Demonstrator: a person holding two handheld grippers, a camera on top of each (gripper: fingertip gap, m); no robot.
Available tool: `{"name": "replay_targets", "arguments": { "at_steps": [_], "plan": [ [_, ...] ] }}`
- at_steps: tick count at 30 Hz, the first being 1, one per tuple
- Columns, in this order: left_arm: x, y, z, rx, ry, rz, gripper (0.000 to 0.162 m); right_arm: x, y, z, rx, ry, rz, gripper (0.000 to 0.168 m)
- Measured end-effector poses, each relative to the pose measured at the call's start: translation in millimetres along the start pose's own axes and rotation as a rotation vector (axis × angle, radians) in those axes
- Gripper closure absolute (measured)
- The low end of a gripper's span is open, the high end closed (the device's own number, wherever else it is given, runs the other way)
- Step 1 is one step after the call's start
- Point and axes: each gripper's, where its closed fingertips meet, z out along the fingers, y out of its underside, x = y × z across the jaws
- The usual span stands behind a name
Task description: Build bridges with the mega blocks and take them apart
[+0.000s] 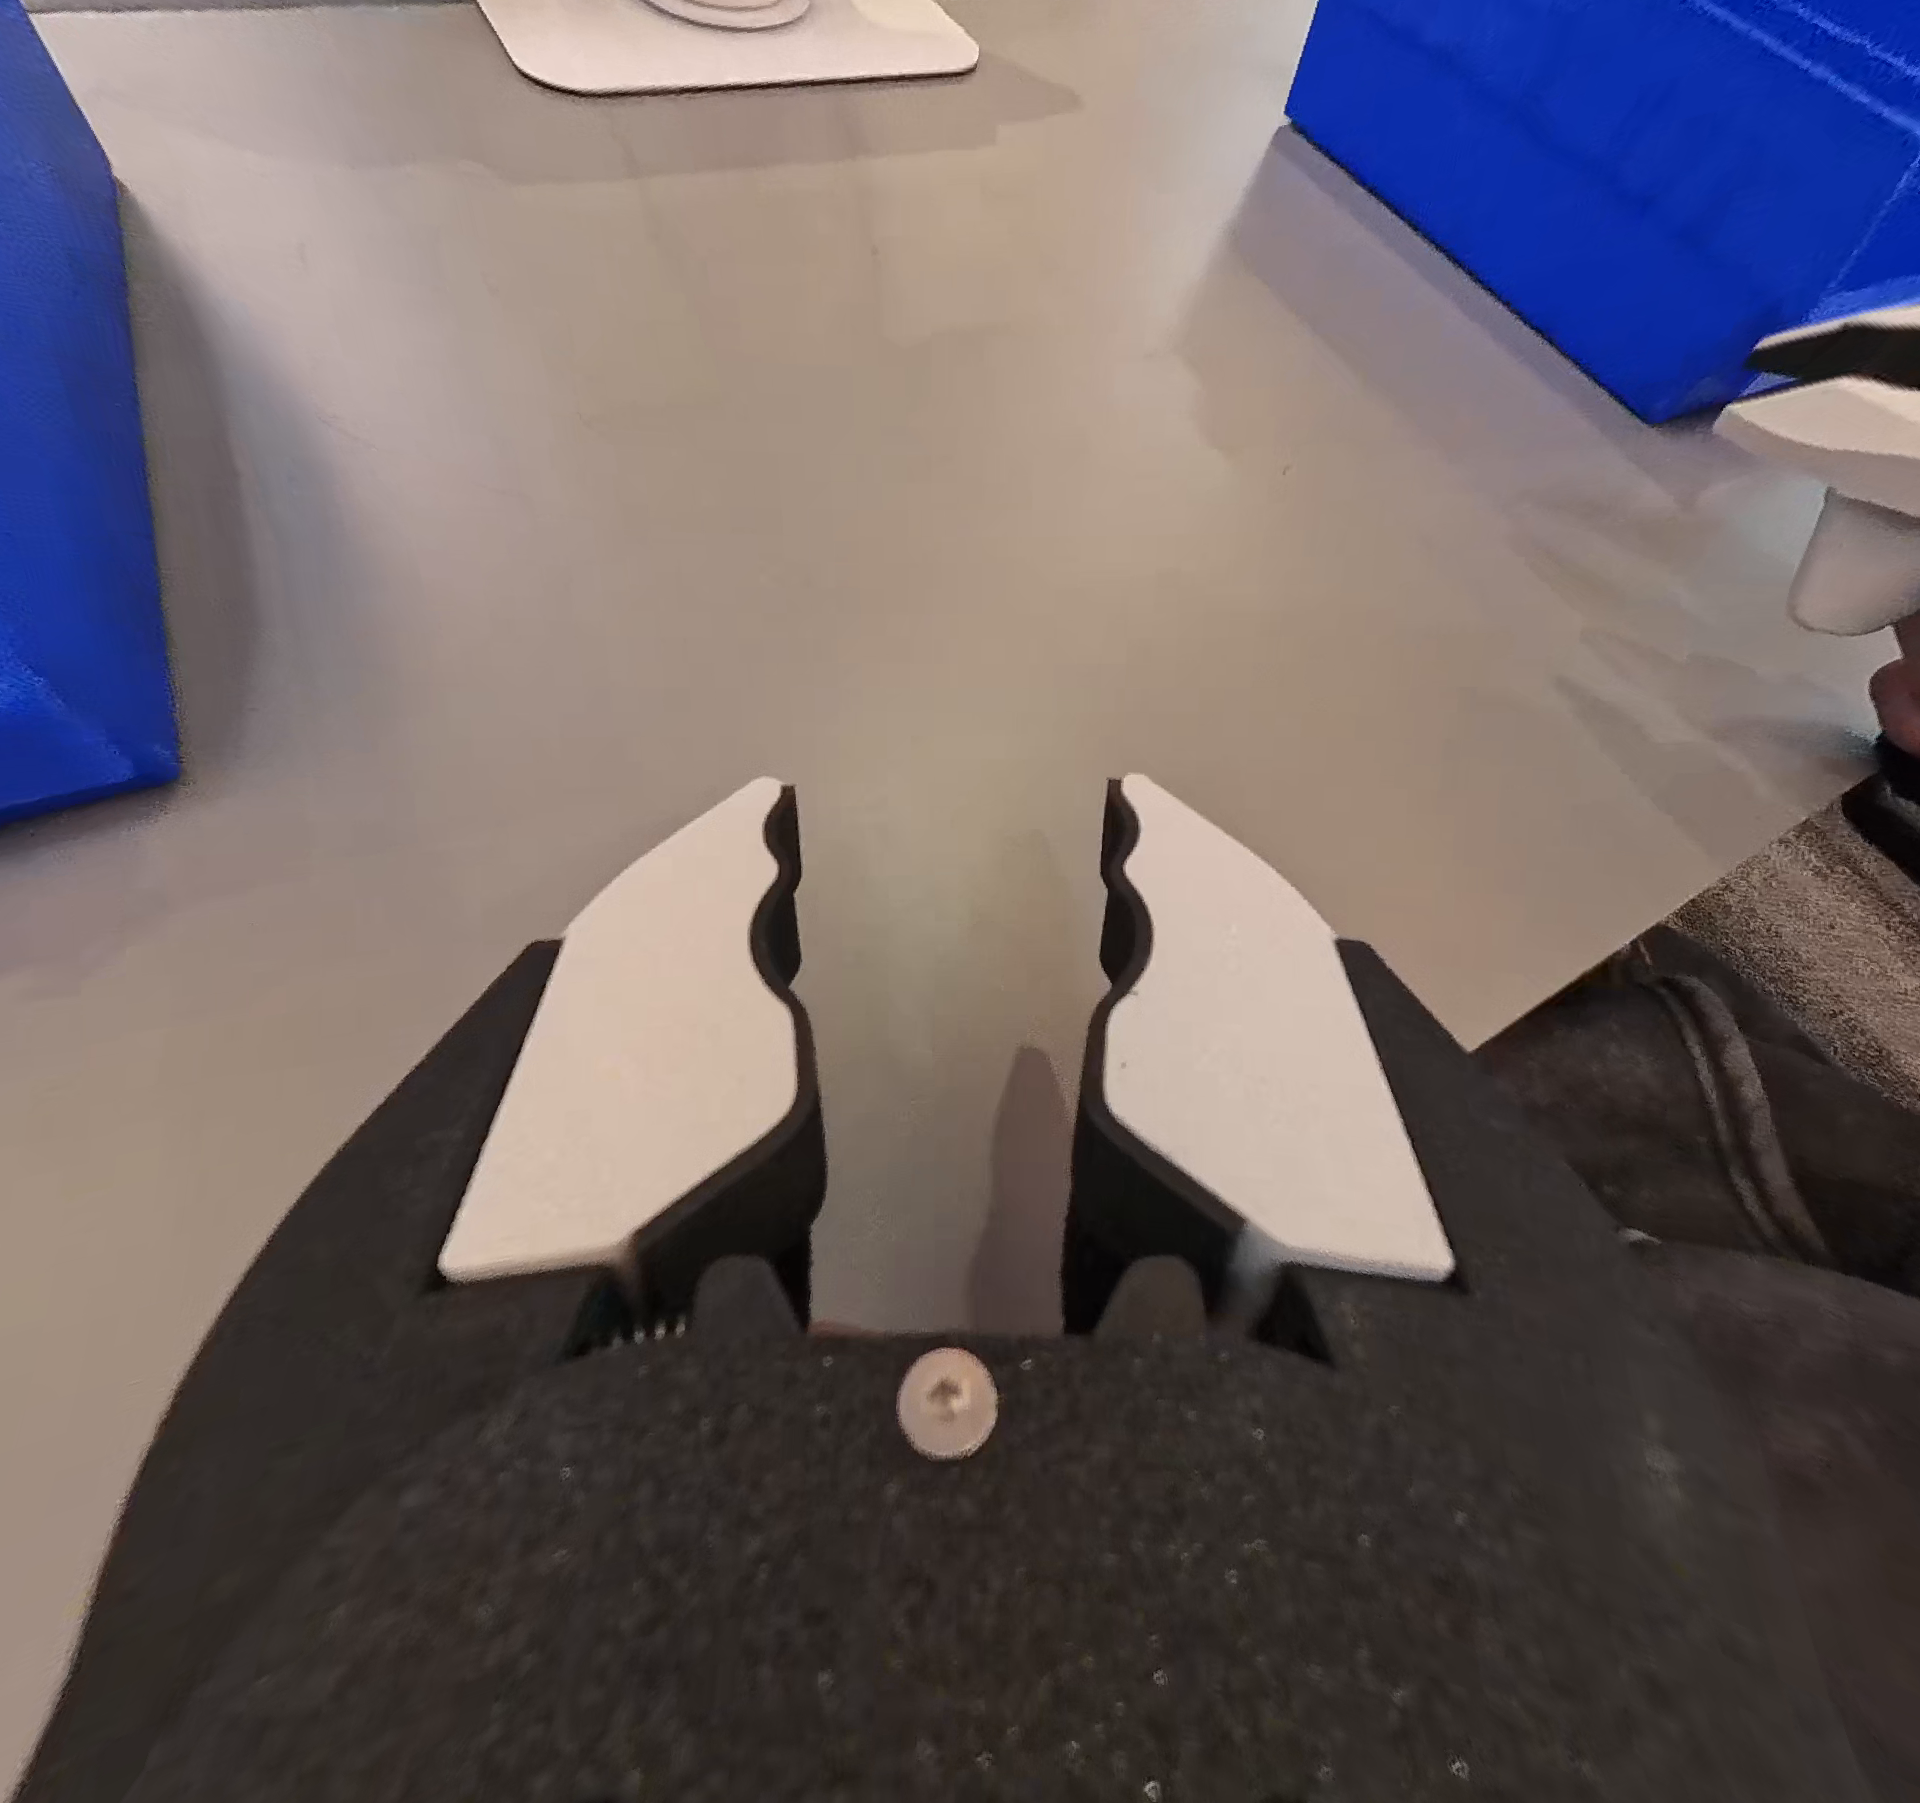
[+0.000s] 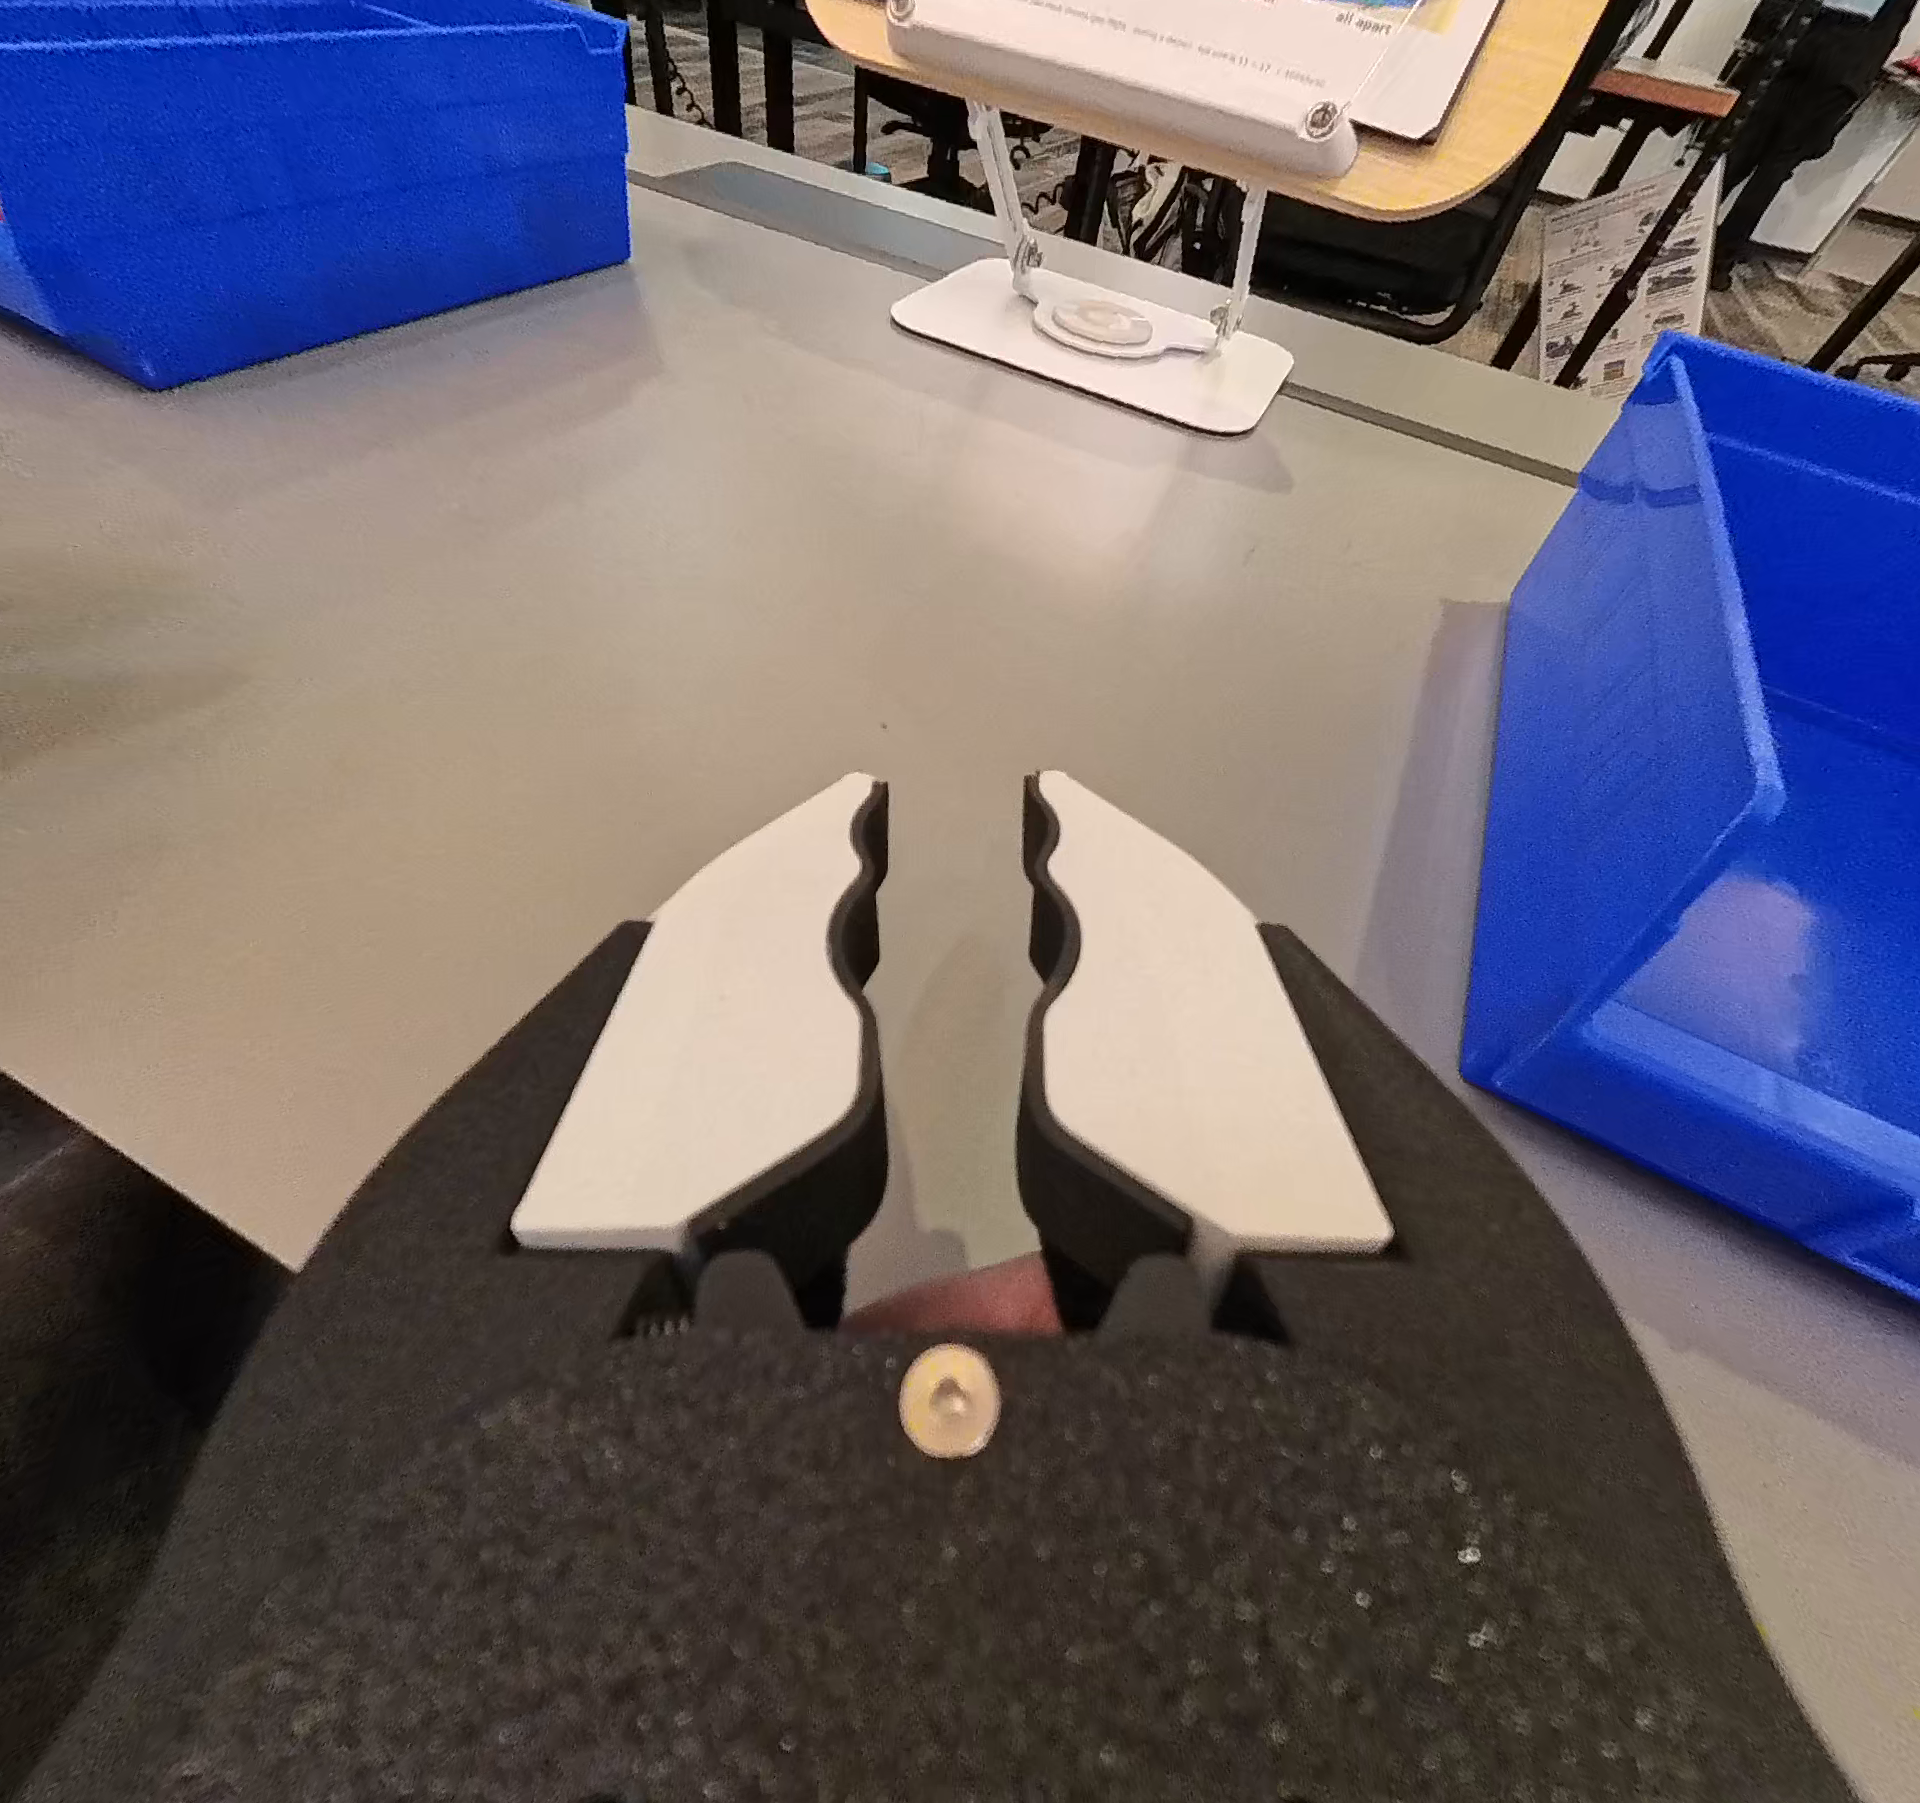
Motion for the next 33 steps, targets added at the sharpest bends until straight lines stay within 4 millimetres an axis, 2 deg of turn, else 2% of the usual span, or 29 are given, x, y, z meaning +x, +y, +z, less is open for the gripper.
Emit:
{"name": "replay_targets", "arguments": {
  "at_steps": [3,7,11,15,21,26,30,33],
  "plan": [
    [-4.6,-14.1,-12.9,0.033,0.005,-0.015,0.106,-0.9,-0.9,-0.5,0.003,0.001,-0.008,0.144],
    [-27.8,-33.4,-37.7,0.059,-0.011,-0.052,0.106,0.0,-0.2,-1.4,-0.006,0.004,-0.026,0.144],
    [-61.6,-53.9,-61.3,0.073,-0.066,-0.055,0.105,-7.8,0.8,-3.4,-0.046,-0.067,0.030,0.142],
    [-107.2,-73.3,-65.1,0.038,-0.198,-0.013,0.106,-14.1,0.7,-2.4,-0.077,-0.153,0.102,0.138],
    [-173.3,-115.1,-35.2,-0.028,-0.343,-0.010,0.106,-6.6,8.8,4.0,-0.102,-0.152,0.129,0.136],
    [-265.8,-146.2,18.8,-0.144,-0.502,-0.069,0.106,6.0,13.7,7.7,-0.101,-0.096,0.072,0.136],
    [-332.4,-148.0,67.2,-0.281,-0.560,-0.163,0.103,12.1,13.2,5.7,-0.092,-0.102,0.096,0.135],
    [-367.3,-142.8,91.6,-0.358,-0.606,-0.197,0.103,20.4,12.1,2.3,-0.082,-0.100,0.129,0.135]
  ]
}}
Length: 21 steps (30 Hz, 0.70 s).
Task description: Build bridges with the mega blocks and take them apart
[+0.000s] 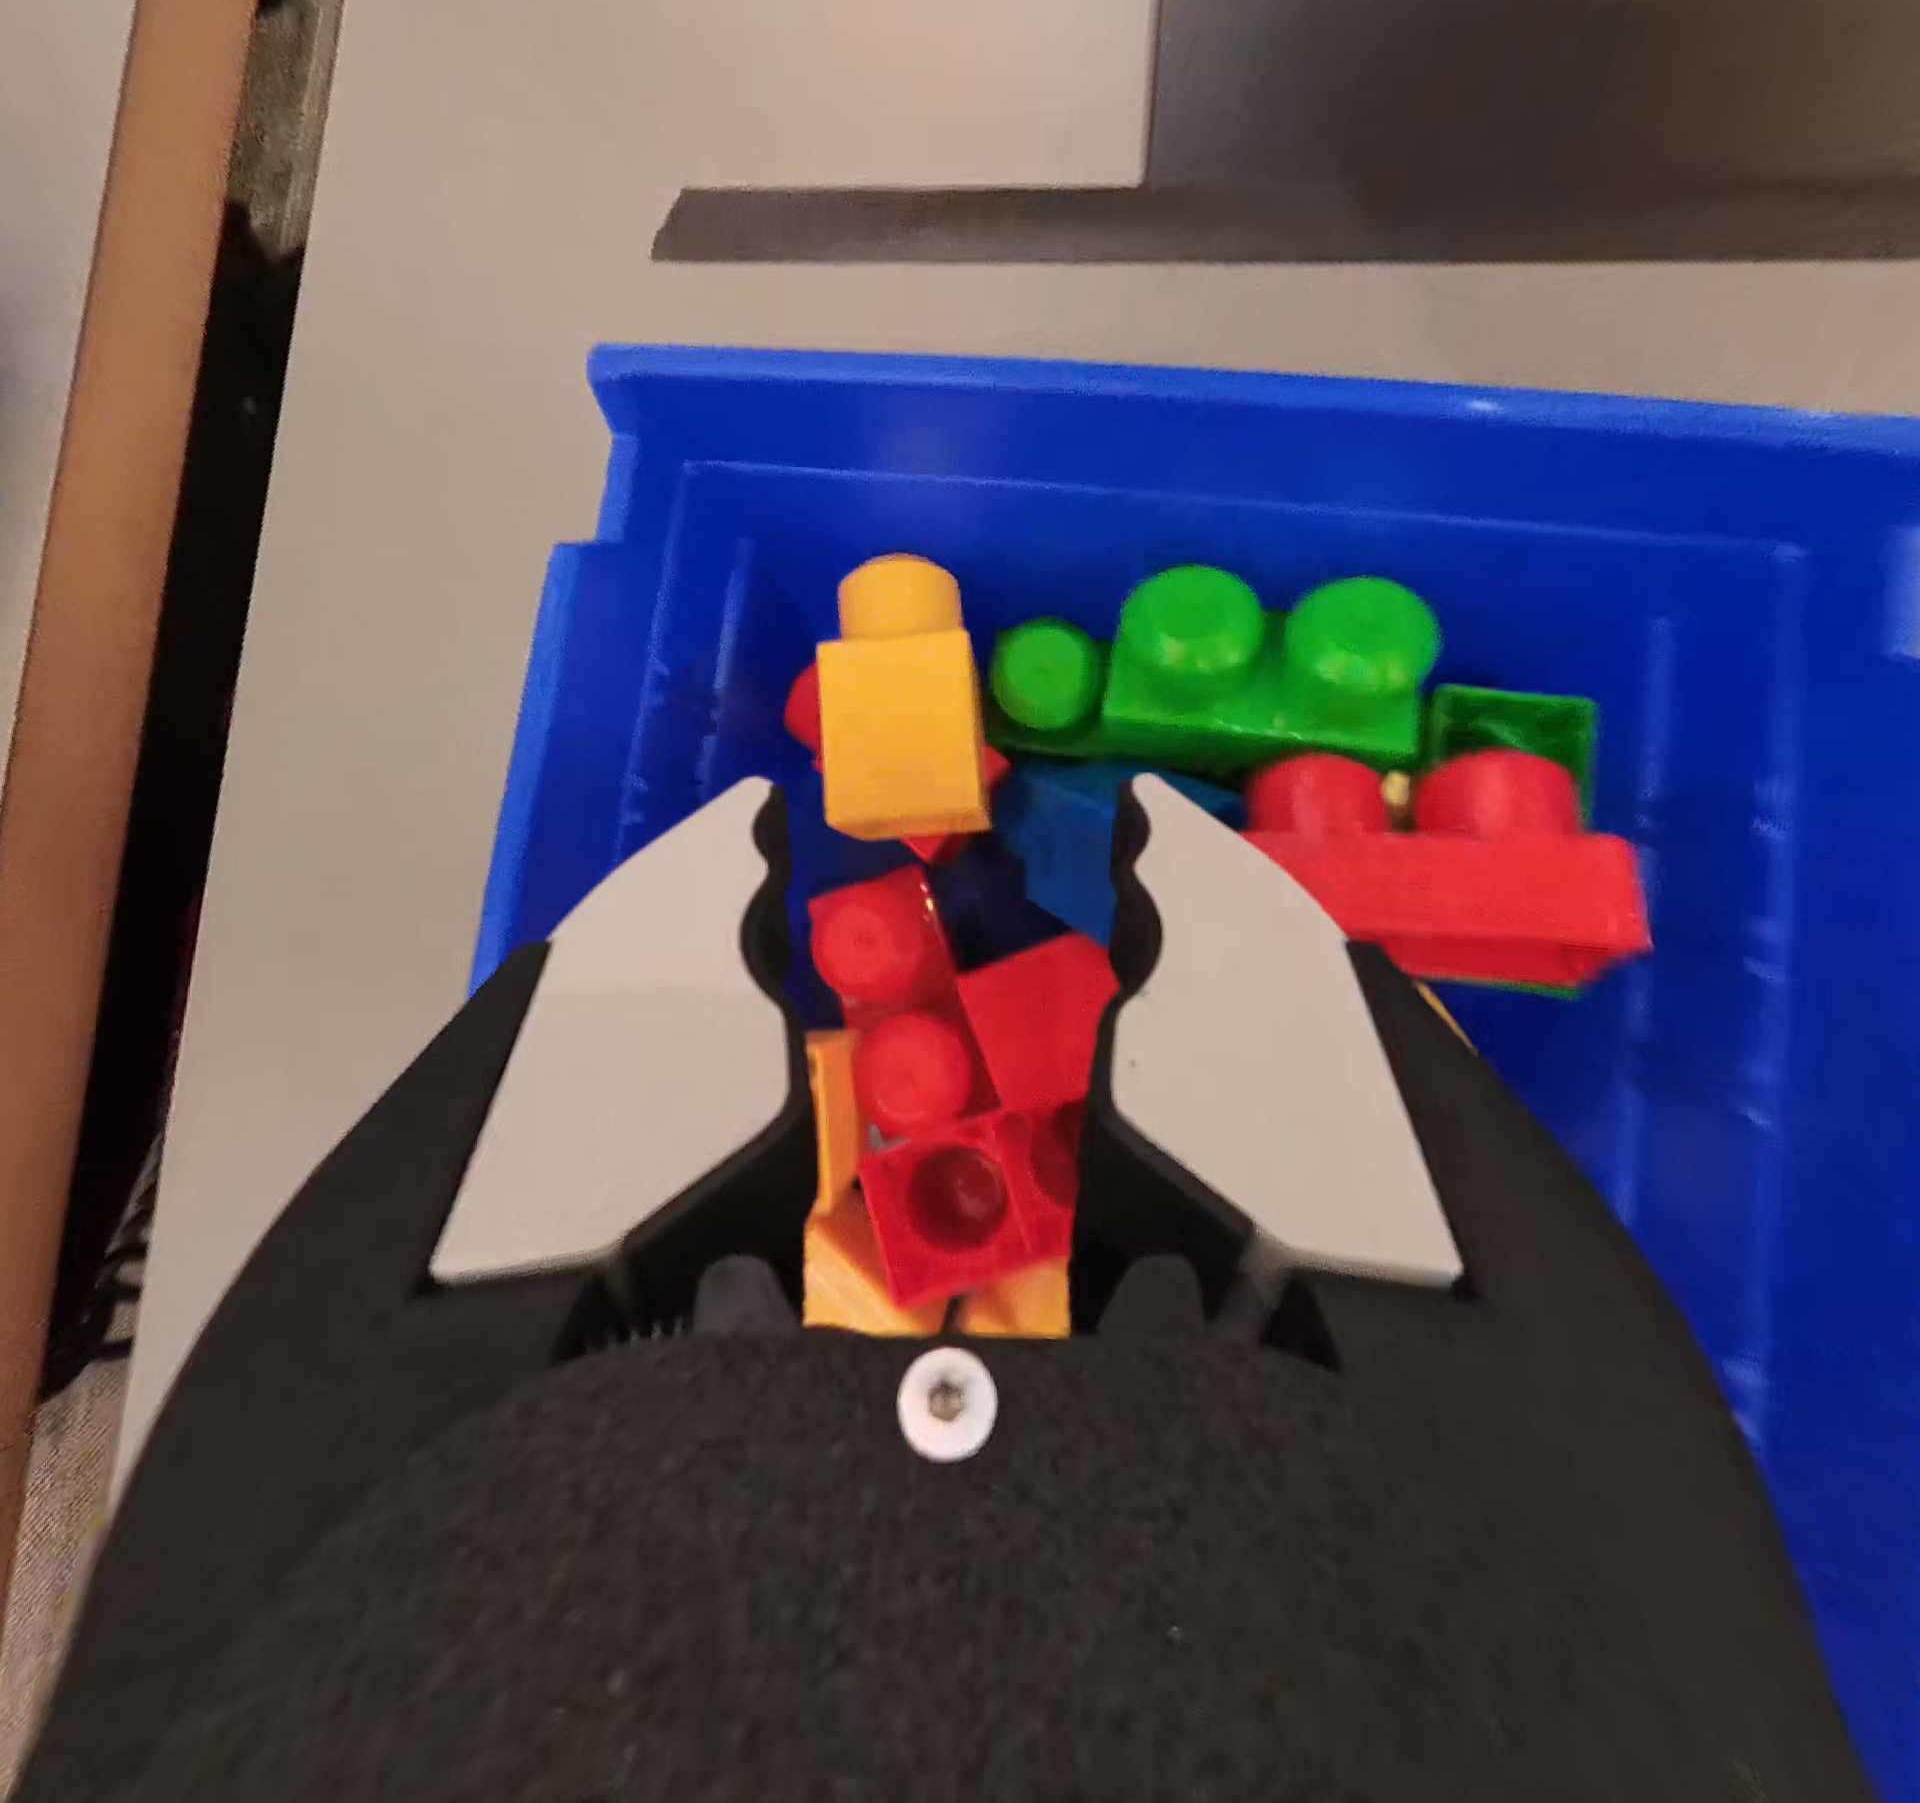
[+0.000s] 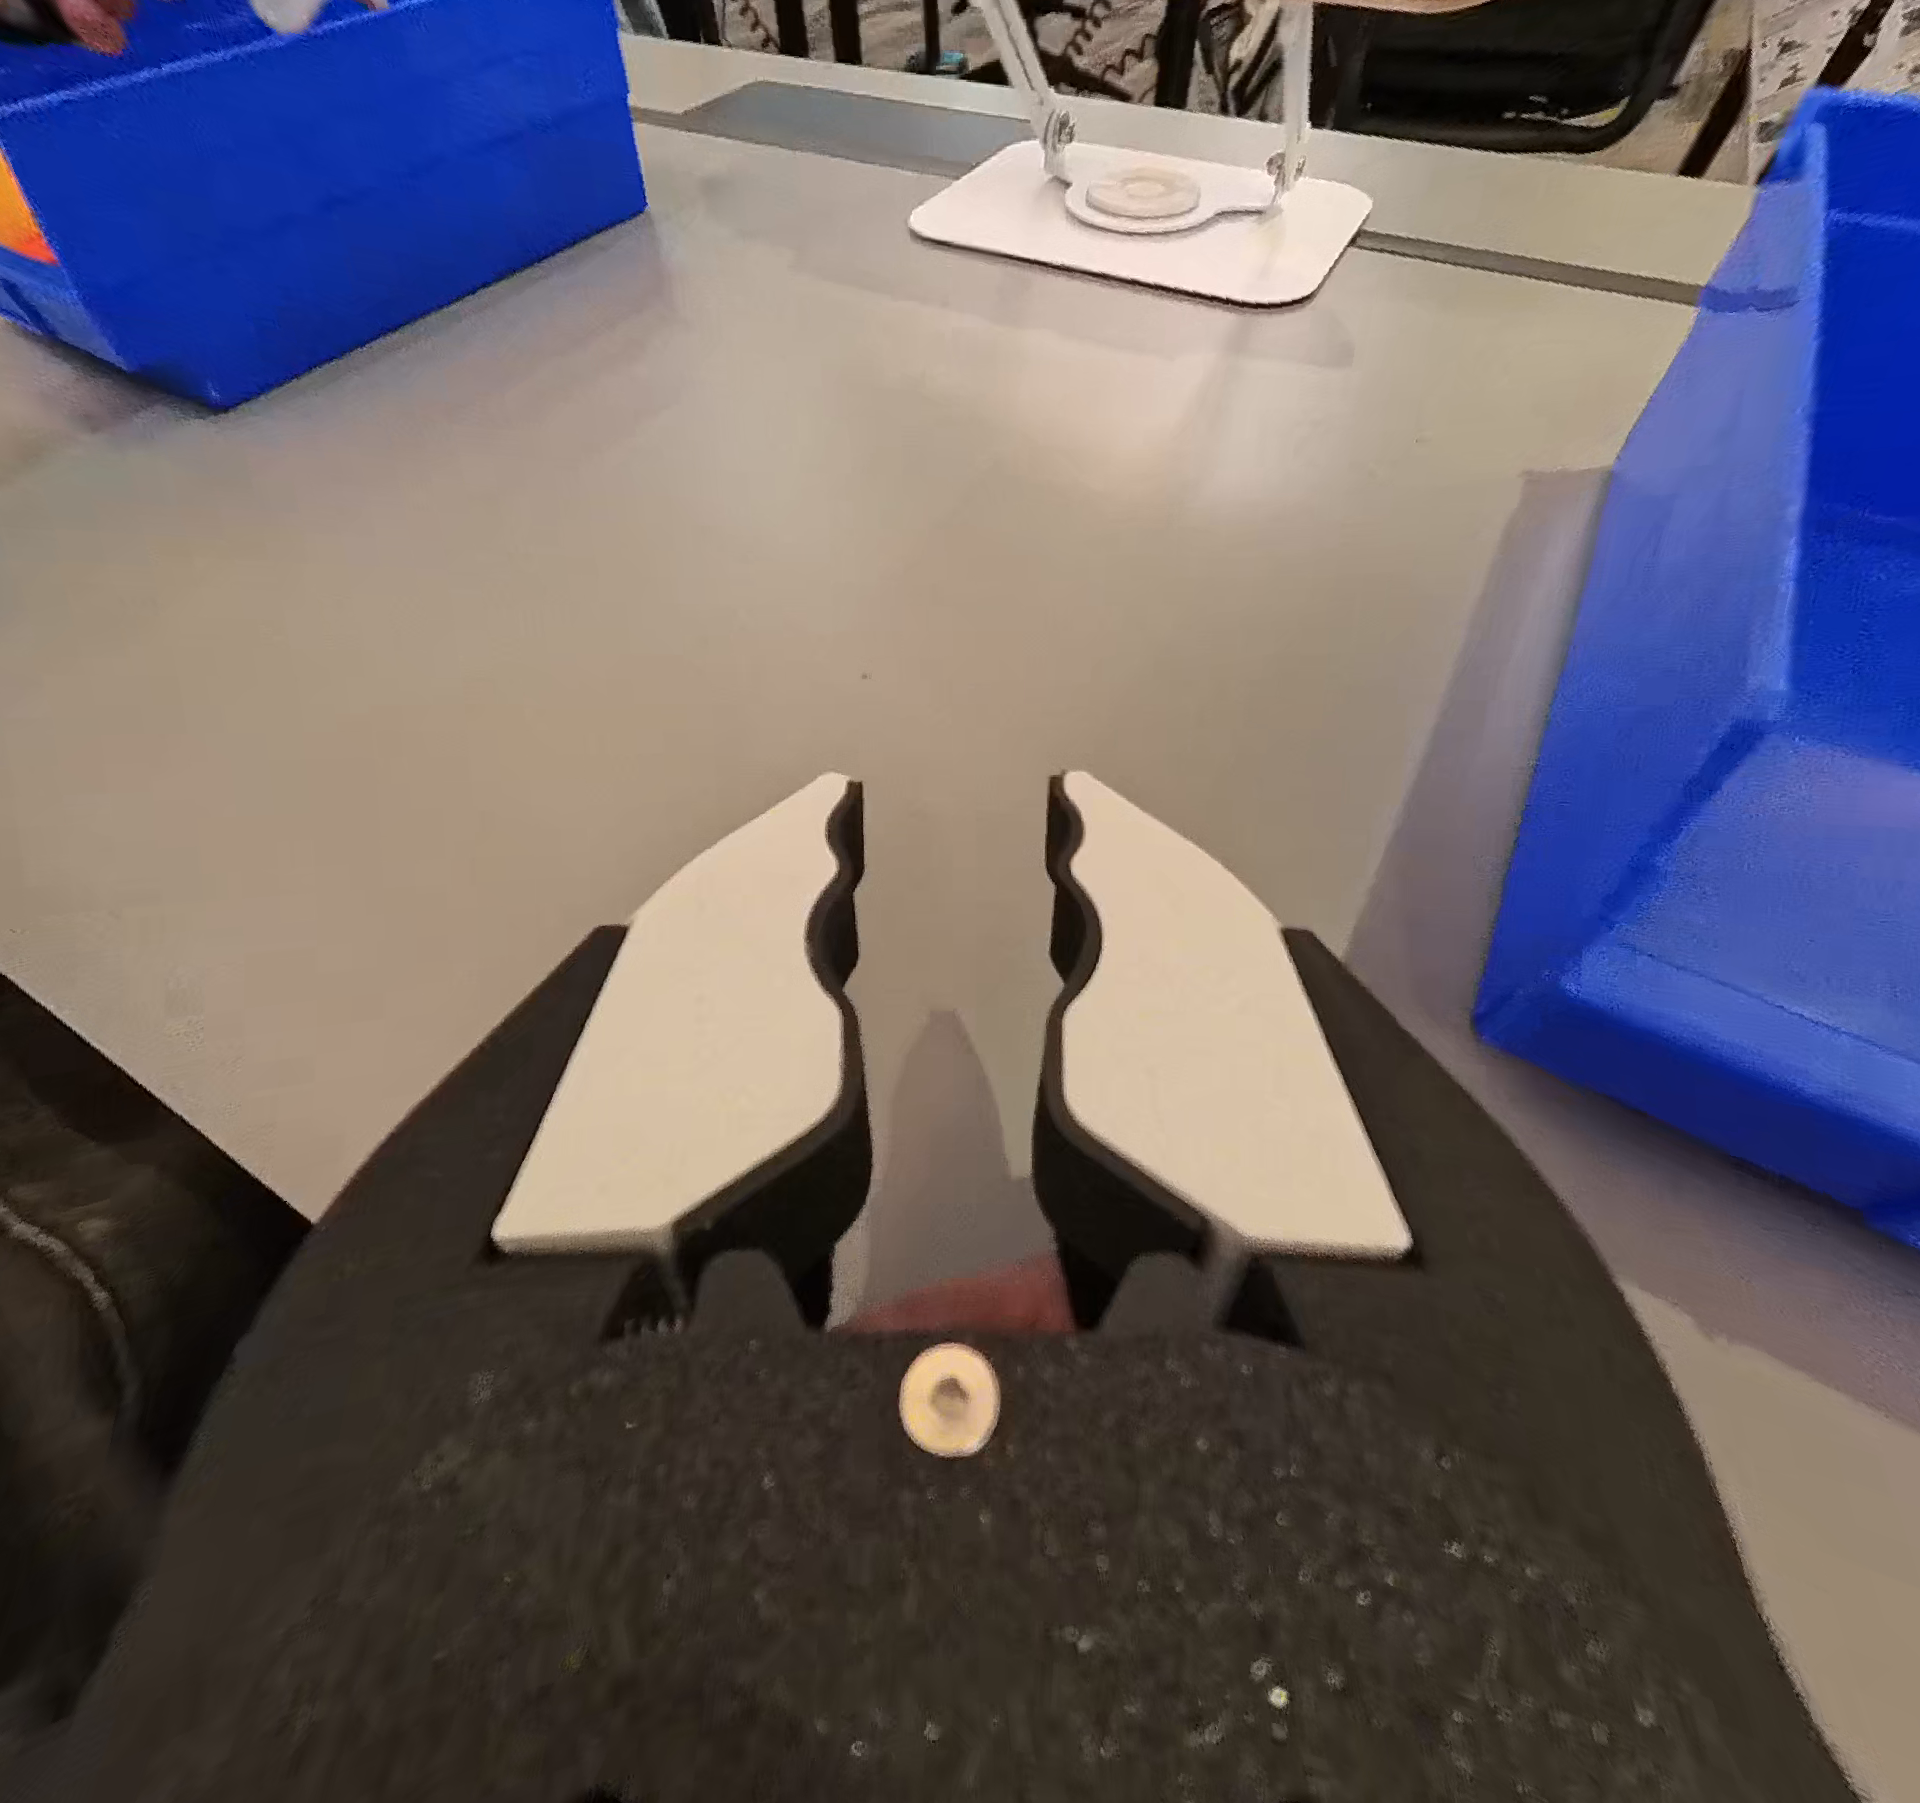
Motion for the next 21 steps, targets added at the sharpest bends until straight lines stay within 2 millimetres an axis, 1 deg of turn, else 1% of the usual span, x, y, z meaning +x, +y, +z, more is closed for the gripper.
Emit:
{"name": "replay_targets", "arguments": {
  "at_steps": [3,6,9,12,13,16,21],
  "plan": [
    [-6.1,-1.4,22.0,-0.051,-0.005,-0.033,0.103,8.7,-0.7,-2.9,0.005,0.009,0.024,0.135],
    [-9.5,2.0,30.8,-0.069,-0.011,-0.045,0.103,13.7,-2.4,-5.0,0.014,0.009,0.047,0.135],
    [-14.5,3.8,31.9,-0.063,-0.019,-0.061,0.103,13.4,-2.4,-4.6,0.016,-0.006,0.066,0.135],
    [-18.1,6.1,33.6,-0.072,-0.015,-0.063,0.103,11.8,1.8,-0.2,-0.005,-0.018,0.072,0.135],
    [-19.1,6.9,34.6,-0.074,-0.010,-0.063,0.106,10.8,2.9,1.0,-0.011,-0.021,0.071,0.135],
    [-16.6,10.1,37.5,-0.080,0.024,-0.074,0.104,7.7,3.2,2.5,-0.014,-0.028,0.071,0.136],
    [-11.6,12.1,41.7,-0.088,0.035,-0.039,0.103,6.5,3.4,2.7,-0.014,-0.028,0.070,0.136]
  ]
}}
